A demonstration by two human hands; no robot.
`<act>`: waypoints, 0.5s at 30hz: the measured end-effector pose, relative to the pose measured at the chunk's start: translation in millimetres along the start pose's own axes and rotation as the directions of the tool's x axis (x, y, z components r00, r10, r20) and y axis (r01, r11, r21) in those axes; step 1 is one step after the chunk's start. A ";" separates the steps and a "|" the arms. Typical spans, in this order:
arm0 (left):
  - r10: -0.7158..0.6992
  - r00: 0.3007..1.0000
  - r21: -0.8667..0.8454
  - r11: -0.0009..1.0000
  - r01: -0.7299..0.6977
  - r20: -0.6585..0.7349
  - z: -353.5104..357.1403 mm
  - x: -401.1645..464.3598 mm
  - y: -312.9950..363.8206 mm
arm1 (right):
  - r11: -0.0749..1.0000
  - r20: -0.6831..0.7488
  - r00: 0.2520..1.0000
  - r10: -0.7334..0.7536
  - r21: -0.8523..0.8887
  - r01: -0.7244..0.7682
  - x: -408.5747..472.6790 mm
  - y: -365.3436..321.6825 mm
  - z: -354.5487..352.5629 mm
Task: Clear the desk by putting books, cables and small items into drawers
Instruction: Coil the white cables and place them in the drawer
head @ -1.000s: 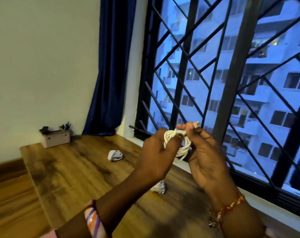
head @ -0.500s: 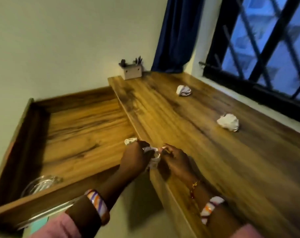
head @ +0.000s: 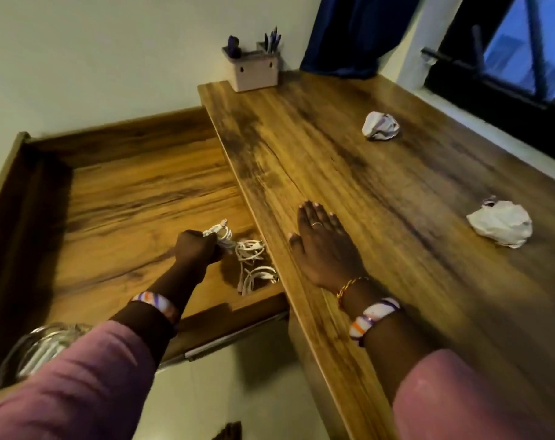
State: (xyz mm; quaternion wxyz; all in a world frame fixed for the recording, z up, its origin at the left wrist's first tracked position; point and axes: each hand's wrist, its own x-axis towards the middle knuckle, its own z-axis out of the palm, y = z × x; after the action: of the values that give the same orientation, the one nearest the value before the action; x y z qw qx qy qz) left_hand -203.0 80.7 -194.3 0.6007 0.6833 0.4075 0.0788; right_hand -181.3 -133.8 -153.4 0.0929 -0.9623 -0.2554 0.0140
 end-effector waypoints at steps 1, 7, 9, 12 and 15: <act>-0.005 1.000 0.028 1.000 0.005 0.005 9.4 13.5 1.4 | 1.000 -0.018 1.000 0.014 0.008 -0.014 6.2 1.3 2.7; 0.140 0.981 0.436 0.880 -0.187 0.137 41.6 53.2 -5.8 | 0.999 -0.063 0.997 0.035 0.026 -0.033 7.0 3.1 8.4; 0.225 0.959 0.481 0.830 -0.281 0.173 44.6 60.6 -11.9 | 0.999 -0.059 0.998 0.037 0.032 -0.035 7.4 3.1 9.0; 0.253 0.963 0.543 0.798 -0.261 0.092 48.6 62.5 -11.5 | 0.997 -0.063 0.997 0.053 0.060 -0.050 6.8 4.3 9.4; 0.383 0.919 0.425 0.850 -0.313 -0.090 48.7 39.2 2.7 | 0.995 -0.078 0.995 0.067 0.085 -0.061 7.6 4.3 9.8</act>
State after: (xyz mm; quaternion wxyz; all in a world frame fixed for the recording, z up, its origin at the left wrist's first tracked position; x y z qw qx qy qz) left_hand -146.9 69.5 -219.8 0.3858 0.8451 0.3340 0.1594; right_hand -173.4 -132.0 -163.7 0.1421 -0.9651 -0.2197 -0.0112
